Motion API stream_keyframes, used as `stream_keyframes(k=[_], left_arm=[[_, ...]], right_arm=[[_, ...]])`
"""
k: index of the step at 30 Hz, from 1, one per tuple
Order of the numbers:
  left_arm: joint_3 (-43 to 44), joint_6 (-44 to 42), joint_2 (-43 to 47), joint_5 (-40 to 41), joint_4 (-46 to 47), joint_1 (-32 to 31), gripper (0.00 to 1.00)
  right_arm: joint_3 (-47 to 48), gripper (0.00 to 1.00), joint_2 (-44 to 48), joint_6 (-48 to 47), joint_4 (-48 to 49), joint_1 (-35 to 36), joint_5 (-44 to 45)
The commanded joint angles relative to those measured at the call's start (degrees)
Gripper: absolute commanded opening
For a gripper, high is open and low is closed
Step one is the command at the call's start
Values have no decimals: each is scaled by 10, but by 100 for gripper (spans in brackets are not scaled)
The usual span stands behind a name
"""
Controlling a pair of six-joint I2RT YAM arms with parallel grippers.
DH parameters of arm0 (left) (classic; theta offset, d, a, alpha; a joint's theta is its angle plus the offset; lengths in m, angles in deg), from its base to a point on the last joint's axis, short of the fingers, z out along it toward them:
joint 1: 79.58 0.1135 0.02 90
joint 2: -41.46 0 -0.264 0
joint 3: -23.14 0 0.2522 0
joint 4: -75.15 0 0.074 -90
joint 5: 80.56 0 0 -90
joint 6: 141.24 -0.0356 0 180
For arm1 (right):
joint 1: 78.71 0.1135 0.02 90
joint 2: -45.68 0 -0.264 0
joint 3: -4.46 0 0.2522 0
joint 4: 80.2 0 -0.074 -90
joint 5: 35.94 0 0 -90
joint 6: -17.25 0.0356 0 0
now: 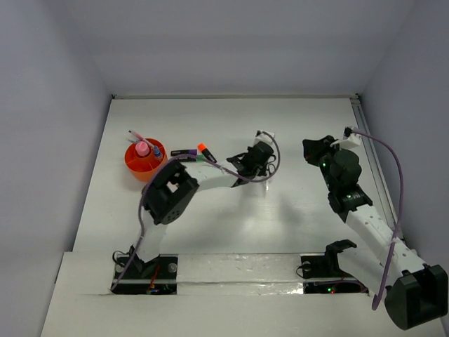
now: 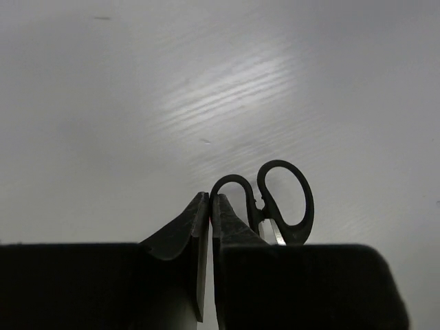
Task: Sort the stationery into containers
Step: Pick up the pen cap from the center of the board, then place the scissors in the storage box.
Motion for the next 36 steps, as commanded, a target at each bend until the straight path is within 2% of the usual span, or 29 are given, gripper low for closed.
stream_keyframes(k=[1, 6, 9, 11, 16, 20, 22, 25, 29, 32, 33, 36], left_arm=[[-52, 34, 149, 32, 45, 40, 0], [-125, 49, 320, 99, 43, 92, 0], [-157, 66, 402, 112, 0, 158, 0], [-190, 69, 473, 129, -15, 185, 0], [-250, 71, 605, 261, -109, 270, 0], [-313, 86, 702, 323, -127, 344, 0], [-342, 87, 715, 343, -115, 391, 0], [-350, 87, 705, 369, -108, 426, 0], [-334, 57, 631, 373, -95, 482, 0], [-313, 7, 566, 416, -95, 502, 0], [-310, -9, 553, 437, -81, 512, 0], [-299, -64, 520, 435, -32, 539, 0]], right_arm=[[-9, 21, -11, -3, 23, -3, -5], [1, 45, -63, 3, 44, -3, -64], [-6, 52, -97, 18, 85, -3, -102], [-5, 54, -121, 22, 98, -3, -132], [6, 55, -141, 16, 112, -3, -212], [-10, 55, -137, 36, 148, -3, -255], [-13, 55, -138, 44, 158, -3, -276], [-15, 55, -137, 50, 165, -3, -295], [-19, 55, -127, 53, 164, -3, -306], [-18, 55, -118, 52, 157, -3, -303], [-17, 55, -116, 53, 157, -3, -305], [-18, 55, -116, 63, 166, -3, -319]])
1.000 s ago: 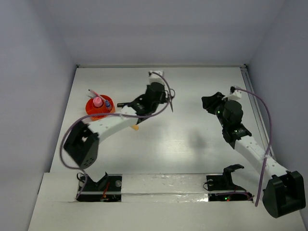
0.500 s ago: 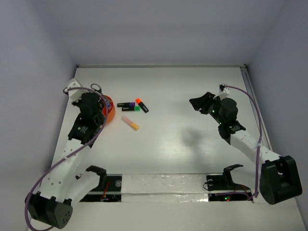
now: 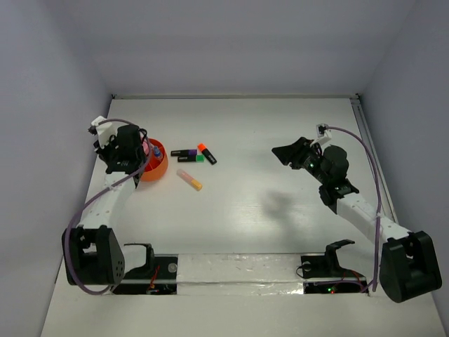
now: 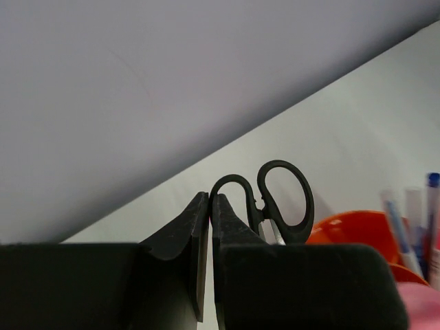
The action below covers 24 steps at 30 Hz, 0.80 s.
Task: Sort the stationery into containers
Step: Place the scissors in the storage box.
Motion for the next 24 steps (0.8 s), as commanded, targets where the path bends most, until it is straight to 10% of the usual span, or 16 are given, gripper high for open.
stream_keyframes(k=[1, 24], left_arm=[[40, -76, -16, 43, 69, 30, 0], [99, -236, -210, 61, 276, 41, 0]], right_arm=[[1, 55, 12, 12, 40, -3, -27], [6, 54, 59, 11, 27, 14, -43]])
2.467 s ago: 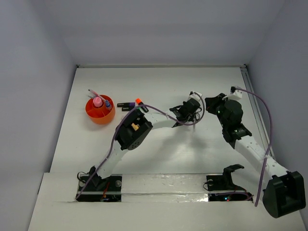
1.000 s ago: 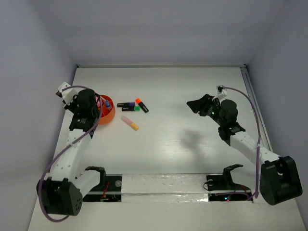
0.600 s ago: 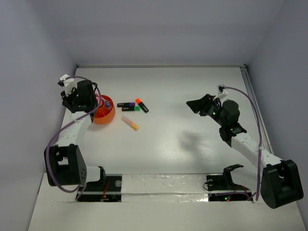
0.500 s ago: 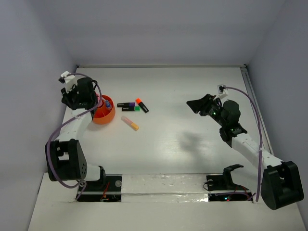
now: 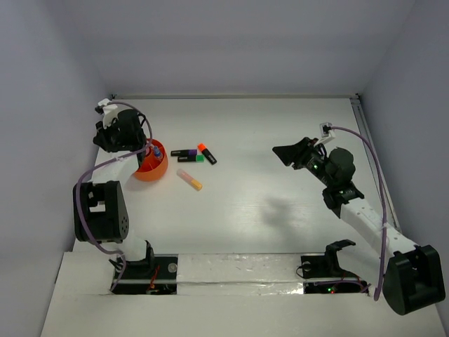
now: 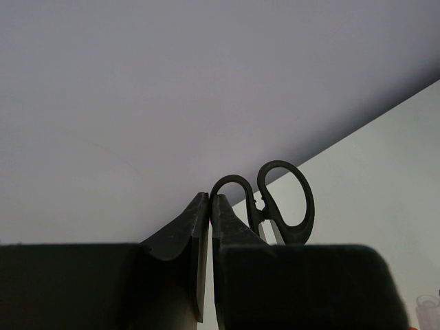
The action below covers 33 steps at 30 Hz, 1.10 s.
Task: Sort the stationery into containers
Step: Place the scissors in the storage box.
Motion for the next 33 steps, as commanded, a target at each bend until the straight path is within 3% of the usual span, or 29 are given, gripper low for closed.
stream_keyframes(k=[1, 9, 24, 33], left_arm=[[29, -14, -9, 4, 47, -4, 0], [27, -90, -72, 36, 133, -22, 0], [26, -46, -101, 40, 114, -44, 0], [21, -17, -86, 48, 78, -76, 5]], right_arm=[[6, 54, 2, 1, 26, 11, -10], [8, 54, -7, -2, 29, 21, -4], [10, 54, -19, -3, 32, 21, 1], [10, 53, -22, -1, 34, 21, 2]])
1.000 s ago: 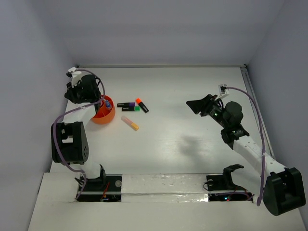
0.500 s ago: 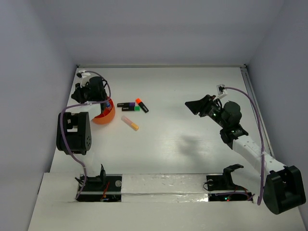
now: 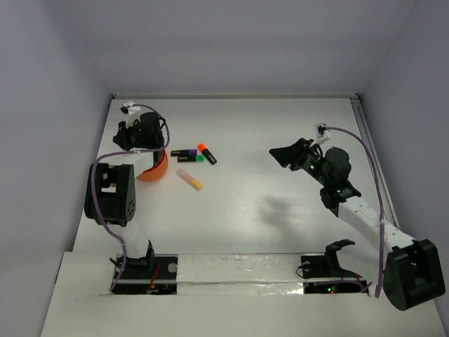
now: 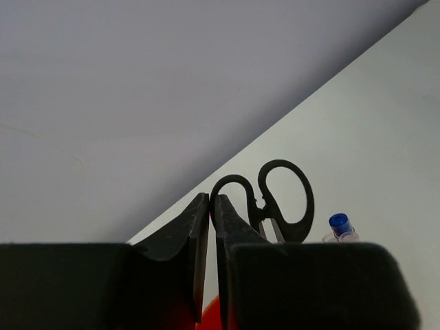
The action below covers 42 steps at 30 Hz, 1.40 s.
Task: Sort the stationery into containers
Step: Place the scissors in the storage box.
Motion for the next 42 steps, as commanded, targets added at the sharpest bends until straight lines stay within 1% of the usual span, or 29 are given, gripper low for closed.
stream_keyframes(k=[1, 4, 5, 7, 8, 10, 13, 14, 16, 17, 19, 20, 21, 22, 23, 25, 26, 28, 29, 30, 31, 33, 37, 40, 42], left_arm=[[13, 40, 23, 15, -20, -13, 6], [14, 56, 30, 15, -44, -29, 9], [14, 61, 35, 16, -49, -34, 13], [14, 61, 41, 19, -55, -50, 17], [13, 69, 49, 20, -60, -50, 22], [13, 99, 57, 13, -90, -56, 26], [13, 127, 72, 8, -118, -56, 35], [11, 129, 80, 8, -121, -56, 37], [12, 136, 88, 3, -134, -56, 38], [14, 137, 98, 4, -139, -56, 41], [17, 140, 107, 2, -153, -56, 42], [16, 137, 117, 0, -154, -56, 47], [16, 134, 121, -2, -155, -56, 50], [17, 132, 124, -1, -159, -56, 53], [17, 127, 130, 0, -162, -56, 60], [19, 127, 134, 0, -175, -56, 66], [17, 127, 139, 0, -176, -56, 72], [14, 128, 157, -18, -179, -51, 80], [18, 133, 171, -23, -184, -51, 84], [20, 143, 179, -36, -193, -51, 85], [23, 148, 187, -44, -200, -51, 86], [31, 163, 219, -61, -214, -51, 87], [38, 198, 283, -147, -234, -51, 86], [38, 224, 336, -216, -266, -51, 78], [27, 257, 372, -255, -284, -46, 57]], right_arm=[[10, 53, -3, 0, 32, 4, 1], [12, 53, -6, 1, 31, 9, -2], [12, 53, -5, 2, 31, 9, -2], [14, 53, -4, 2, 28, 9, -3], [15, 53, -4, 2, 25, 9, -4], [18, 53, -5, 2, 23, 9, -4], [19, 53, -10, 2, 23, 15, -5], [19, 53, -12, 2, 25, 15, -6], [21, 53, -18, 0, 25, 15, -8], [22, 53, -25, 0, 25, 20, -8], [25, 52, -33, -2, 25, 20, -9], [28, 51, -39, -2, 24, 20, -10], [30, 50, -42, -5, 19, 25, -10], [32, 49, -45, -7, 17, 25, -9], [33, 46, -47, -9, 16, 25, -9], [38, 37, -53, -14, 10, 30, -9], [40, 32, -55, -16, 8, 30, -9], [47, 23, -63, -23, -1, 38, -8], [49, 20, -67, -26, -5, 43, -7], [52, 14, -70, -30, -11, 50, -8], [61, 12, -78, -38, -15, 55, -7], [70, 11, -90, -47, -24, 64, -5], [88, 9, -112, -73, -43, 87, 1], [105, 8, -137, -85, -51, 102, -10], [122, 7, -161, -94, -56, 116, -18]])
